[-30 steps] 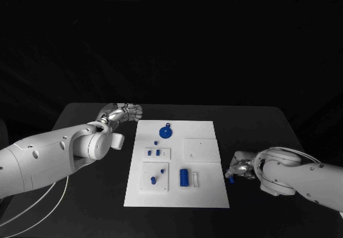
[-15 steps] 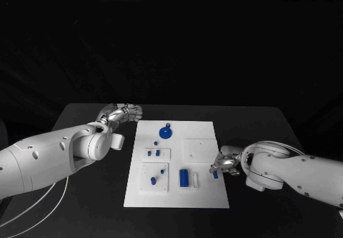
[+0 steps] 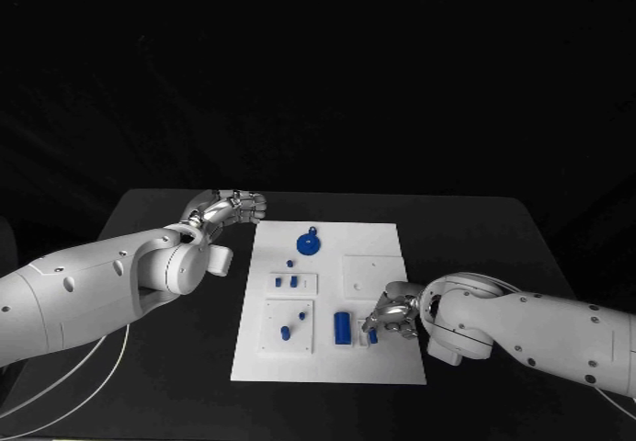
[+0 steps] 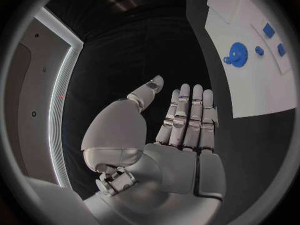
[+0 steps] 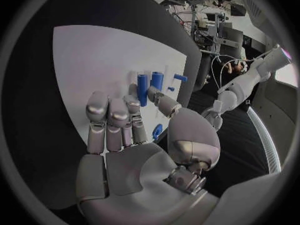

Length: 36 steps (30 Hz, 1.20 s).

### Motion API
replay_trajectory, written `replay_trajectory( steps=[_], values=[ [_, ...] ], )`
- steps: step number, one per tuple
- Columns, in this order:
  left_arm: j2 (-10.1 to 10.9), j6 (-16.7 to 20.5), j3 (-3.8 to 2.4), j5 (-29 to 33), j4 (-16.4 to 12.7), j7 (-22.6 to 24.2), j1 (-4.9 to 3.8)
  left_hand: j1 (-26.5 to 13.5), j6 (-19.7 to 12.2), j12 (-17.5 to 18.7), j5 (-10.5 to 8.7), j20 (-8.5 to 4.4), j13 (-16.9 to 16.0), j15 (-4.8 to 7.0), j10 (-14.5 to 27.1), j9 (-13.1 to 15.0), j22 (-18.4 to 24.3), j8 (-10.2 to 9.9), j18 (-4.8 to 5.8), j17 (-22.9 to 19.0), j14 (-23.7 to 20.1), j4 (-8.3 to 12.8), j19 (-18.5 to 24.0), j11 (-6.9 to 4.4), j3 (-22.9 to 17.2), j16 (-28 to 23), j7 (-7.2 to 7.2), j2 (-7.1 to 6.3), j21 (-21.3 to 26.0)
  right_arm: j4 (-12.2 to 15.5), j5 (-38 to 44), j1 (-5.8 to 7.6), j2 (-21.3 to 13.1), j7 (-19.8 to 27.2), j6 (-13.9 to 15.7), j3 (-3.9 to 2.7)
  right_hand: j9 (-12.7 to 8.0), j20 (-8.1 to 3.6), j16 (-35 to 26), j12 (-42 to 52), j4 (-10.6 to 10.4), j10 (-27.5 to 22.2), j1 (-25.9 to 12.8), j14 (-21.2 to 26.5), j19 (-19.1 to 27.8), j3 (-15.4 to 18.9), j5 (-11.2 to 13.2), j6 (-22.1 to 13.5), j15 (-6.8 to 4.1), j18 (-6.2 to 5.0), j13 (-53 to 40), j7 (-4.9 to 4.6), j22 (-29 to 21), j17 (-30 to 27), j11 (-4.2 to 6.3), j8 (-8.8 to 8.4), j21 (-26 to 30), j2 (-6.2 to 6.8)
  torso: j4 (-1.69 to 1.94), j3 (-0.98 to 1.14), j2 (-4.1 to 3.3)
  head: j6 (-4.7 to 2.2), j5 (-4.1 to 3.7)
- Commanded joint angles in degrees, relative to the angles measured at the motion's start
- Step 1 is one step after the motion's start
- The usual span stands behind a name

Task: Assemble the parts on the task board

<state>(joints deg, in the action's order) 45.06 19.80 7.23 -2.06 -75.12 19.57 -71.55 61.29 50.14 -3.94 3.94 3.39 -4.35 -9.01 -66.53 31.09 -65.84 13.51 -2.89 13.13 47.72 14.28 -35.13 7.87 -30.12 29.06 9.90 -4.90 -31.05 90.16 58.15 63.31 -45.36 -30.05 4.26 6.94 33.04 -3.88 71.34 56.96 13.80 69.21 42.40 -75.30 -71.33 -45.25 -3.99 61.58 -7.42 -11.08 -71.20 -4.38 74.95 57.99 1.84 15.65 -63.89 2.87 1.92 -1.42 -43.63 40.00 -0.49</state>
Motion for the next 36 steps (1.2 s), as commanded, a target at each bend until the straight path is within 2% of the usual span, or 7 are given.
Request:
replay_trajectory(
  steps=[1,13,23,36],
  values=[
    [-0.1,-0.4,-0.04,0.0,-0.2,0.3,-0.04,-0.7,-0.4,-0.3,-0.14,0.21,0.1,-0.4,0.0,-0.1,-0.1,0.2,-1.08,0.1,0.0,-0.4,0.1,0.19,0.0,-0.4,-0.16,-0.05,0.2,-0.4,-0.8,-0.47,0.5,0.5,0.1,0.25,-0.1,0.17,-0.1,-0.2,-0.3,0.3,-0.6,-0.1,-0.2,0.1,0.1,0.3,-0.3,-3.92,0.1,-0.09,0.8,0.1,0.03,-0.11,-0.2,0.07,-0.02,0.02,0.01,0.09,0.09],
    [-0.1,-0.5,-0.04,0.0,-0.1,0.2,-0.04,-0.8,-0.4,-0.3,-0.15,0.23,0.1,-0.42,0.0,-0.1,-0.1,0.2,-1.07,0.1,0.0,-0.4,0.2,0.19,0.0,-0.4,-0.16,-0.06,0.2,-1.0,1.2,-1.12,1.9,0.8,0.7,0.38,-0.1,0.14,-0.1,-0.2,-0.3,0.3,-0.8,-0.1,-0.1,0.3,0.1,0.3,-0.31,-3.92,0.0,-0.09,0.8,0.1,0.03,-0.15,-0.2,0.1,-0.07,0.09,0.01,0.16,0.25],
    [-0.2,-0.5,-0.04,0.0,-0.1,0.2,-0.04,-0.8,-0.4,-0.3,-0.16,0.24,0.1,-0.43,0.0,-0.1,-0.2,0.2,-1.07,0.2,0.0,-0.5,0.2,0.2,0.1,-0.5,-0.15,-0.06,0.3,-1.8,1.6,-1.47,2.4,0.9,0.5,0.4,-0.1,0.12,-0.1,-0.2,-0.3,0.3,-0.9,-0.1,-0.1,0.3,0.0,0.3,-0.32,-3.92,0.0,-0.09,0.8,0.1,0.02,-0.17,-0.2,0.14,-0.06,0.03,0.02,0.31,0.48],
    [-0.2,-0.5,-0.04,0.0,-0.1,0.1,-0.04,-0.8,-0.4,-0.3,-0.16,0.26,0.1,-0.45,0.0,-0.1,-0.2,0.2,-1.06,0.2,-0.1,-0.5,0.2,0.21,0.1,-0.5,-0.15,-0.07,0.3,-2.7,1.6,-1.73,2.9,1.1,0.3,0.56,-0.2,0.03,-0.2,-0.2,-0.1,0.2,-1.8,0.0,-0.1,1.4,0.2,0.2,-0.29,-3.92,-0.1,-0.13,0.8,0.1,-0.02,-0.26,-0.2,1.37,-0.07,0.01,0.02,0.34,0.67]
  ],
)
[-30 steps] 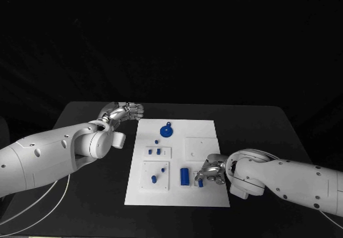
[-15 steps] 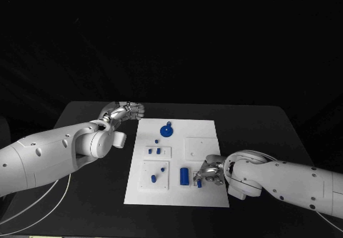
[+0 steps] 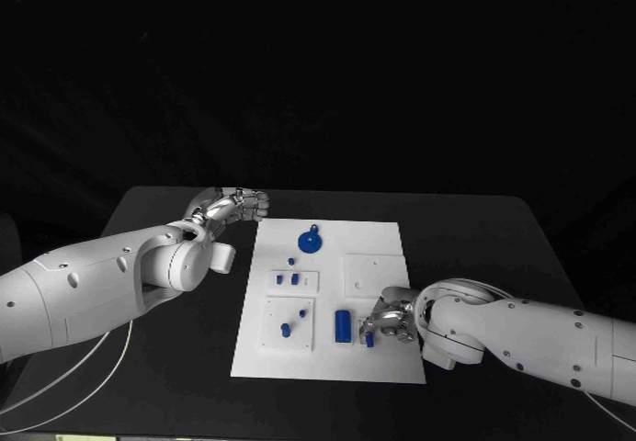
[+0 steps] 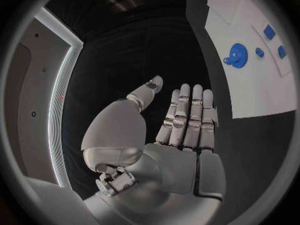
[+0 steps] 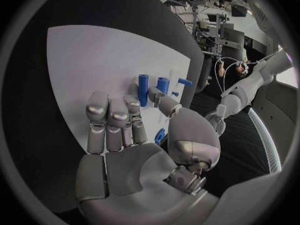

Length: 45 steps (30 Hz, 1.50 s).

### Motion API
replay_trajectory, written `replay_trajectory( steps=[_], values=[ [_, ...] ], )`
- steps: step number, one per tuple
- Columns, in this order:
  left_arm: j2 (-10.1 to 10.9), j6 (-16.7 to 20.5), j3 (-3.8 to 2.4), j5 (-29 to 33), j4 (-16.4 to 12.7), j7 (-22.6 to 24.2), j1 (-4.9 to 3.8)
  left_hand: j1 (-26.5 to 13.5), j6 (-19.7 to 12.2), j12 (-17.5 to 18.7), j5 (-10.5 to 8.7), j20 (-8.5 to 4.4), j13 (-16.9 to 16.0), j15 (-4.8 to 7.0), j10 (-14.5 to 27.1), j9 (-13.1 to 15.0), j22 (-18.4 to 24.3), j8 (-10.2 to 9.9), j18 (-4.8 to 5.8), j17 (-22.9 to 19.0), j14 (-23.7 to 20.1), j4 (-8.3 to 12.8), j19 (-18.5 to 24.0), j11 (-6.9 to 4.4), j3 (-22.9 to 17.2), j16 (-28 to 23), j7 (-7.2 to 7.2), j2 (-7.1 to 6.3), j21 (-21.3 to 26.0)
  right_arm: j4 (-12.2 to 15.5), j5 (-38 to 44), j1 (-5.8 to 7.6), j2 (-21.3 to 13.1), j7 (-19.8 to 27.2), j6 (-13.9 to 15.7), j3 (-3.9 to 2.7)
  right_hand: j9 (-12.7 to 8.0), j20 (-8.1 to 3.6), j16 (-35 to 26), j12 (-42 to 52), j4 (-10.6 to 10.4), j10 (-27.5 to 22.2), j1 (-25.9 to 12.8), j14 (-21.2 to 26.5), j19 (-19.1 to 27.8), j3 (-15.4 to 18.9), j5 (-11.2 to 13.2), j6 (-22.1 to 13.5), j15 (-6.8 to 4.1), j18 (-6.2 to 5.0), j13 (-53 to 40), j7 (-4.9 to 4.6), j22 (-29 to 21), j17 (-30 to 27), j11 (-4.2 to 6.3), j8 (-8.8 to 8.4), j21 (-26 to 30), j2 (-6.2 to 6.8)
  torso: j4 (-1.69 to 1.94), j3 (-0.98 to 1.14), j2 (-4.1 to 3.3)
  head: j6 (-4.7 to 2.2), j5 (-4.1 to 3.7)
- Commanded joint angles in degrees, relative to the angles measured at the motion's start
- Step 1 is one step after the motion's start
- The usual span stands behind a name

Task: Assemble the parts on the task board

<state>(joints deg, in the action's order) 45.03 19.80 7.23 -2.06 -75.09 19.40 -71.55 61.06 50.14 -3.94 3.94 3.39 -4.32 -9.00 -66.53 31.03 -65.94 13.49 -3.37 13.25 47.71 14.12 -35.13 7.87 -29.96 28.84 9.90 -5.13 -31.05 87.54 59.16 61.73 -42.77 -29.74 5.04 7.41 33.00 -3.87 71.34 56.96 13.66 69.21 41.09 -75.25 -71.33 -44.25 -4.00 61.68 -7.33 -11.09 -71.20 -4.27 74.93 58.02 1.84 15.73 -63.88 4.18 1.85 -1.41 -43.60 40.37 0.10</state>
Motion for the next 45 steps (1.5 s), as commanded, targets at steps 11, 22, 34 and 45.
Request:
replay_trajectory(
  steps=[11,22,34,45],
  values=[
    [-0.1,-0.4,-0.04,0.0,-0.1,0.3,-0.04,-0.6,-0.4,-0.3,-0.16,0.27,0.1,-0.47,0.0,-0.1,-0.1,0.3,-0.58,0.1,-0.1,-0.4,0.3,0.21,-0.1,-0.4,-0.15,0.17,0.3,0.0,0.6,-0.17,0.3,1.2,-0.2,0.16,-0.1,-0.11,-0.2,-0.2,-0.2,0.1,-1.8,-0.1,-0.1,2.3,1.2,0.1,-0.43,-3.91,-0.1,-0.2,0.7,0.1,0.02,-0.34,-0.1,1.97,-0.03,0.02,0.0,-0.17,0.17],
    [-0.1,-0.3,-0.04,-0.1,-0.1,0.2,-0.04,-0.6,-0.4,-0.3,-0.15,0.28,0.1,-0.48,0.0,-0.1,-0.2,0.3,-0.58,0.1,-0.1,-0.4,0.3,0.21,-0.1,-0.4,-0.15,0.16,0.3,0.3,0.6,-0.19,0.1,1.8,0.2,0.18,0.0,-0.39,-0.2,-0.2,-0.9,0.1,-2.6,-0.1,-0.2,3.9,1.2,-0.1,-0.53,-3.91,-0.2,-0.14,0.6,0.1,0.09,-0.26,0.0,4.35,-0.01,0.03,-0.02,-0.21,0.42],
    [-0.1,-0.2,-0.04,-0.1,-0.1,0.2,-0.04,-0.6,-0.4,-0.3,-0.15,0.29,0.1,-0.49,0.0,-0.1,-0.2,0.3,-0.58,0.2,-0.1,-0.4,0.3,0.2,-0.1,-0.5,-0.16,0.14,0.4,1.6,0.6,-0.2,-1.0,2.4,0.3,0.18,0.1,-0.49,-0.2,-0.3,-1.2,0.1,-2.7,0.0,-0.2,4.3,1.2,-0.1,-0.55,-3.91,-0.2,-0.13,0.6,0.2,0.11,-0.23,0.0,4.85,-0.01,0.02,-0.01,-0.32,0.53],
    [0.0,-0.2,-0.03,-0.1,-0.1,0.2,-0.04,-0.5,-0.4,-0.3,-0.15,0.3,0.1,-0.5,0.0,-0.1,-0.2,0.3,-0.58,0.2,-0.1,-0.4,0.4,0.19,-0.1,-0.5,-0.16,0.13,0.4,2.9,1.3,-0.19,-2.6,2.3,0.5,0.14,0.2,-0.54,-0.2,-0.3,-1.3,0.1,-2.7,0.0,-0.2,4.4,1.2,-0.1,-0.56,-3.91,-0.2,-0.11,0.6,0.2,0.12,-0.2,0.0,4.99,-0.04,0.03,0.0,-0.4,0.5]
  ],
)
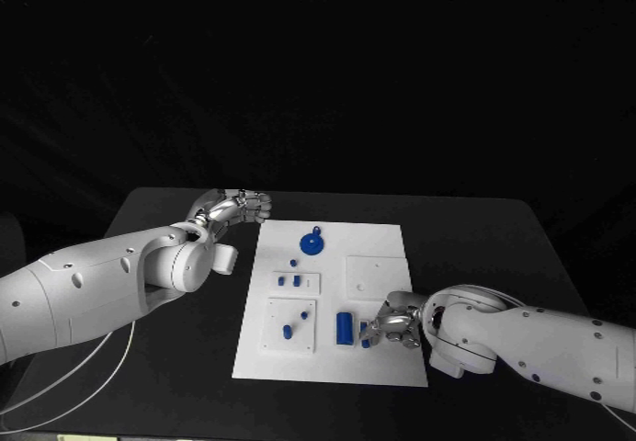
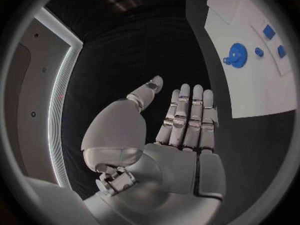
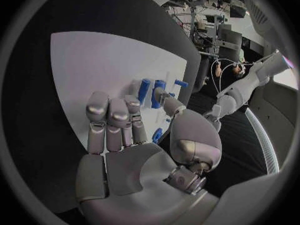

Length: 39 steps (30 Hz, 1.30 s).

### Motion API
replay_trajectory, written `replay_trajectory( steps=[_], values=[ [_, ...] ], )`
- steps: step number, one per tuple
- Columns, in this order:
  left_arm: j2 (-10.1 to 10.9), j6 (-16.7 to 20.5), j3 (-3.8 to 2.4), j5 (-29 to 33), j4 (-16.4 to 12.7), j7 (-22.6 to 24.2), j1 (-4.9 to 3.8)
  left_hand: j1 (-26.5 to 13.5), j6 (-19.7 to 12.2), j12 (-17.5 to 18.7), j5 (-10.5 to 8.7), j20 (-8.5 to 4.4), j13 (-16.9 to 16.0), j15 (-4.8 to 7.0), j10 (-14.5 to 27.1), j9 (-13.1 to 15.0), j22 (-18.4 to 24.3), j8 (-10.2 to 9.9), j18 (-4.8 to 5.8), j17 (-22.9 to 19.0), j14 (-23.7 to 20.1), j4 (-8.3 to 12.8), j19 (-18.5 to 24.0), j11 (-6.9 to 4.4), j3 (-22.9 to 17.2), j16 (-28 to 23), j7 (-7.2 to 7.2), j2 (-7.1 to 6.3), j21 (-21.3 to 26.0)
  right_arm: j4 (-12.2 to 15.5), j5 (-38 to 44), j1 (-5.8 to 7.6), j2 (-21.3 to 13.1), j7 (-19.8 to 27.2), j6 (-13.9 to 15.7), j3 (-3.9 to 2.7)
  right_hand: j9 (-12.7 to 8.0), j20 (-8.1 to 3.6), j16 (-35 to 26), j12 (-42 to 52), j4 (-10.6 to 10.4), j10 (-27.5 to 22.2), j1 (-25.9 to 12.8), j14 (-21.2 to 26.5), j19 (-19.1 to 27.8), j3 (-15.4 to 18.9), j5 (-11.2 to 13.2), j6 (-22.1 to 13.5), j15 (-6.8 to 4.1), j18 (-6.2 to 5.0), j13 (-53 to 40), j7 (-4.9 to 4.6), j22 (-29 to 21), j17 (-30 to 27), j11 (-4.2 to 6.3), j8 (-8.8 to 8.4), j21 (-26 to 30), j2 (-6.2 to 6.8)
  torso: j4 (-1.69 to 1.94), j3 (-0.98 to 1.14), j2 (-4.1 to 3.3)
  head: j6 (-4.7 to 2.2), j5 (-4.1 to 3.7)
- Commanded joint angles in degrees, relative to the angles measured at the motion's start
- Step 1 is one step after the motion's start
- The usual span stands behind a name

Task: Assemble the parts on the task board

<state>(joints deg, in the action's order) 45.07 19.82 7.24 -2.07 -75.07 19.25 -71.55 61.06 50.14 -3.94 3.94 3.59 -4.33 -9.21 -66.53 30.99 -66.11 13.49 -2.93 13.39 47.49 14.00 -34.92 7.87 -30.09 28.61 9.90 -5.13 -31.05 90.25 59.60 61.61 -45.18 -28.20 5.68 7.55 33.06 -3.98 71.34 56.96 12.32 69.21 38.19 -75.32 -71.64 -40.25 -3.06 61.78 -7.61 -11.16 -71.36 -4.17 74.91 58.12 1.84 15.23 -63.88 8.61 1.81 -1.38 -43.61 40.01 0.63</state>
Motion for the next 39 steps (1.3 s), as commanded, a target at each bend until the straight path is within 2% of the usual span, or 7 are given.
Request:
replay_trajectory(
  steps=[1,7,13,17,22,31,39],
  values=[
    [0.0,-0.2,-0.04,-0.1,-0.1,0.3,-0.04,-0.5,-0.4,-0.3,-0.15,0.1,0.1,-0.28,0.0,-0.1,-0.1,0.3,-1.03,0.1,0.1,-0.3,0.2,0.19,0.0,-0.3,-0.16,0.13,0.4,0.1,0.9,-0.06,-0.2,0.8,-0.2,0.0,0.1,-0.43,-0.2,-0.3,0.0,0.1,0.2,0.0,0.1,0.4,0.3,-0.2,-0.28,-3.84,-0.1,-0.22,0.6,0.1,0.13,0.3,0.0,0.56,0.01,0.01,0.01,-0.04,-0.03],
    [0.0,-0.2,-0.04,-0.1,-0.2,0.3,-0.04,-0.5,-0.4,-0.3,-0.15,0.1,0.1,-0.29,0.0,-0.1,-0.1,0.3,-1.03,0.1,0.1,-0.3,0.2,0.19,0.0,-0.3,-0.16,0.11,0.4,0.1,1.1,-0.06,-0.4,1.6,-1.8,0.0,0.2,-0.58,-0.2,-0.3,0.3,0.1,0.9,0.0,0.1,0.4,0.2,-0.3,-0.32,-3.84,-0.1,-0.19,0.6,0.1,0.16,0.32,0.0,0.96,0.02,0.01,0.0,-0.03,-0.07],
    [0.0,-0.2,-0.04,-0.1,-0.1,0.3,-0.04,-0.5,-0.4,-0.3,-0.15,0.1,0.1,-0.29,0.0,-0.1,-0.1,0.3,-1.03,0.1,0.1,-0.3,0.2,0.18,0.0,-0.3,-0.15,0.1,0.4,0.3,1.1,-0.07,-0.4,3.2,-4.9,0.01,0.3,-0.76,-0.3,-0.3,2.3,0.1,3.7,0.0,0.1,0.9,0.0,-0.4,-0.27,-3.84,-0.1,-0.23,0.7,0.1,0.1,0.35,0.0,0.77,0.02,0.01,0.0,0.0,-0.06],
    [0.0,-0.3,-0.04,-0.1,-0.1,0.3,-0.04,-0.5,-0.4,-0.3,-0.15,0.11,0.1,-0.29,0.0,-0.1,-0.1,0.3,-1.03,0.1,0.1,-0.3,0.2,0.18,0.0,-0.3,-0.15,0.1,0.4,0.4,1.1,-0.07,-0.3,3.4,-5.3,0.01,0.3,-0.91,-0.3,-0.2,4.2,0.0,6.7,0.0,0.2,0.7,-0.2,-0.4,-0.29,-3.84,-0.2,-0.22,0.7,0.1,0.13,0.36,-0.1,0.96,0.0,0.01,-0.01,0.07,-0.06],
    [0.0,-0.3,-0.03,-0.2,-0.1,0.2,-0.04,-0.5,-0.4,-0.3,-0.14,0.11,0.1,-0.29,0.0,-0.1,-0.1,0.3,-1.03,0.1,0.1,-0.3,0.2,0.18,0.0,-0.3,-0.15,0.11,0.4,0.1,1.6,-0.07,-0.3,3.3,-5.4,0.02,0.3,-0.67,-0.4,-0.3,4.1,0.0,8.0,0.0,0.3,1.9,-0.2,-0.4,-0.19,-3.84,-0.2,-0.3,0.7,0.1,0.04,0.34,0.0,0.44,0.03,0.0,0.0,0.14,-0.07],
    [0.1,-0.3,-0.03,-0.2,-0.1,0.2,-0.04,-0.5,-0.5,-0.3,-0.14,0.11,0.1,-0.3,0.1,-0.1,-0.2,0.4,-1.03,0.1,0.1,-0.3,0.2,0.18,0.0,-0.4,-0.15,0.12,0.4,-0.5,2.5,-0.07,0.1,2.6,-4.5,0.02,0.2,-0.42,-0.4,-0.3,4.2,0.1,9.5,0.0,0.4,2.5,-0.2,-0.3,-0.17,-3.84,-0.2,-0.29,0.7,0.1,0.05,0.29,0.1,-1.9,0.05,-0.01,0.0,0.24,-0.09],
    [0.1,-0.3,-0.03,-0.2,-0.1,0.2,-0.04,-0.5,-0.5,-0.3,-0.13,0.13,0.1,-0.31,0.0,-0.1,-0.2,0.4,-1.03,0.2,0.1,-0.4,0.2,0.18,0.0,-0.4,-0.15,0.17,0.5,-1.1,2.5,-0.08,0.7,2.2,-3.5,0.02,0.1,-0.22,-0.4,-0.4,3.3,0.1,9.2,0.0,0.4,1.8,0.2,-0.1,-0.2,-3.84,-0.1,-0.25,0.7,0.2,0.09,0.26,0.2,-4.78,0.03,0.0,0.0,0.31,-0.1]
  ],
)
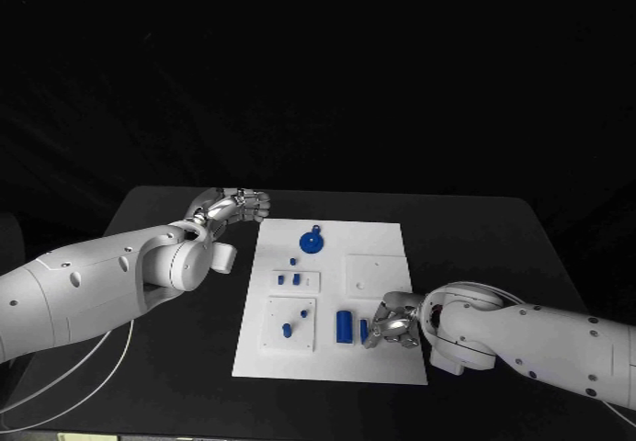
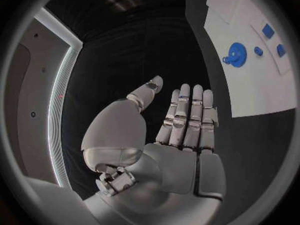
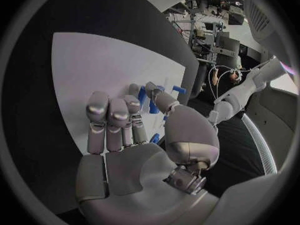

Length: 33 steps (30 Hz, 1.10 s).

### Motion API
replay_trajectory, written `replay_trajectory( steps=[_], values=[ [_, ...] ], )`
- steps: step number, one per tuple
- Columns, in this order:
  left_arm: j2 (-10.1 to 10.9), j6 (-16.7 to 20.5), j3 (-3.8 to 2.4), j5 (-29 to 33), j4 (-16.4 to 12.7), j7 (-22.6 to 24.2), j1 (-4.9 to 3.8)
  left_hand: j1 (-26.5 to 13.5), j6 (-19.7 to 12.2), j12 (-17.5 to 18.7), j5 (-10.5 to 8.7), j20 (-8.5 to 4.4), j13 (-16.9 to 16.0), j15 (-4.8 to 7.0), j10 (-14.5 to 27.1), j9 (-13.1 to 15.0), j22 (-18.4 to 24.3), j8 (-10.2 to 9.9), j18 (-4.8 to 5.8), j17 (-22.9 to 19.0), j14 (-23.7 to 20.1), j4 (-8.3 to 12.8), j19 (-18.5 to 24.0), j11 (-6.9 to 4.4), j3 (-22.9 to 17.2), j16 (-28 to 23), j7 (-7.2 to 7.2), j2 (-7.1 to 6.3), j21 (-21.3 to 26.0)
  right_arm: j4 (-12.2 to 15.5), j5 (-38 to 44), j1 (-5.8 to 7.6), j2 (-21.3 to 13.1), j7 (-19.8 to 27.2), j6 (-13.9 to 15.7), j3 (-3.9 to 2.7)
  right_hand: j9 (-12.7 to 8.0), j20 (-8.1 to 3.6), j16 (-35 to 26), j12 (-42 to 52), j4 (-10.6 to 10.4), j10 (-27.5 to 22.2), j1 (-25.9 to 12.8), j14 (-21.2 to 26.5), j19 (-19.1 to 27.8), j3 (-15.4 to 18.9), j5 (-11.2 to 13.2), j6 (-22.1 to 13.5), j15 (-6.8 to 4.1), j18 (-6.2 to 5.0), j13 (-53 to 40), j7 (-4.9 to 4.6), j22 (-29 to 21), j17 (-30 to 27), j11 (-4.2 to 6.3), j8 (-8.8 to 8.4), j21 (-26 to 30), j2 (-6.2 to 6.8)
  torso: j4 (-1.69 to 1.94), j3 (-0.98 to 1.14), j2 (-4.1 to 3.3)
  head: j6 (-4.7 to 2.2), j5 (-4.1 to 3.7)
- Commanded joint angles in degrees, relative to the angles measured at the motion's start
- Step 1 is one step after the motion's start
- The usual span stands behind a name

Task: Assemble the parts on the task board

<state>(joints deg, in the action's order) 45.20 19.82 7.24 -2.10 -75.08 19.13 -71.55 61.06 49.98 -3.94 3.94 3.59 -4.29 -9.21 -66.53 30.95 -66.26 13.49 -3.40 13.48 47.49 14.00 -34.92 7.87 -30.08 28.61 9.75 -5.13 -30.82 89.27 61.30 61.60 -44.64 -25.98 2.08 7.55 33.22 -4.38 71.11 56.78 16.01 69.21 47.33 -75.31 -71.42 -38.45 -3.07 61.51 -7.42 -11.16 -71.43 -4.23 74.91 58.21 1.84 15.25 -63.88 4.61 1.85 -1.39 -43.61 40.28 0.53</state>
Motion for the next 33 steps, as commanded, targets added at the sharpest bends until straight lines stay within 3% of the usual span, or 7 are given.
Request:
replay_trajectory(
  steps=[1,8,33],
  values=[
    [-0.1,-0.3,-0.04,-0.2,-0.1,0.3,-0.04,-0.5,-0.3,-0.3,-0.13,0.13,0.1,-0.31,0.0,-0.1,-0.1,0.4,-0.55,0.1,0.1,-0.4,0.2,0.18,0.0,-0.4,0.01,0.17,0.2,-0.2,1.0,-0.08,0.2,-0.1,0.2,0.01,-0.1,0.18,-0.2,-0.2,-0.5,0.1,0.0,0.0,0.2,-0.2,0.3,0.2,-0.41,-3.84,0.0,-0.17,0.7,0.1,0.1,0.25,0.2,-1.01,0.0,0.02,0.0,0.05,0.0],
    [-0.1,-0.3,-0.04,-0.2,-0.1,0.3,-0.04,-0.5,-0.3,-0.3,-0.13,0.13,0.1,-0.32,0.0,-0.1,-0.1,0.4,-0.55,0.1,0.1,-0.4,0.2,0.18,0.0,-0.4,0.01,0.19,0.2,-0.4,1.4,-0.08,0.4,-0.3,0.7,0.01,0.0,0.19,-0.2,-0.2,-0.6,0.2,-0.1,0.1,0.2,-0.8,0.3,0.2,-0.43,-3.84,-0.1,-0.15,0.7,0.1,0.12,0.25,0.2,-1.93,0.0,0.0,0.0,0.12,-0.12],
    [-0.1,-0.4,-0.03,-0.3,-0.1,0.3,-0.04,-0.5,-0.3,-0.3,-0.12,0.14,0.1,-0.32,0.0,-0.1,-0.2,0.4,-0.56,0.2,0.1,-0.5,0.2,0.15,0.0,-0.5,-0.01,0.2,0.3,-2.1,2.1,-0.82,1.8,-3.4,-0.3,0.25,-0.1,0.23,-0.1,-0.2,0.1,0.2,-0.1,0.0,0.2,-2.0,0.1,0.2,-0.4,-3.84,-0.1,-0.16,0.8,0.2,0.11,0.22,0.0,-2.32,-0.04,0.0,0.01,0.3,-0.1]
  ],
)
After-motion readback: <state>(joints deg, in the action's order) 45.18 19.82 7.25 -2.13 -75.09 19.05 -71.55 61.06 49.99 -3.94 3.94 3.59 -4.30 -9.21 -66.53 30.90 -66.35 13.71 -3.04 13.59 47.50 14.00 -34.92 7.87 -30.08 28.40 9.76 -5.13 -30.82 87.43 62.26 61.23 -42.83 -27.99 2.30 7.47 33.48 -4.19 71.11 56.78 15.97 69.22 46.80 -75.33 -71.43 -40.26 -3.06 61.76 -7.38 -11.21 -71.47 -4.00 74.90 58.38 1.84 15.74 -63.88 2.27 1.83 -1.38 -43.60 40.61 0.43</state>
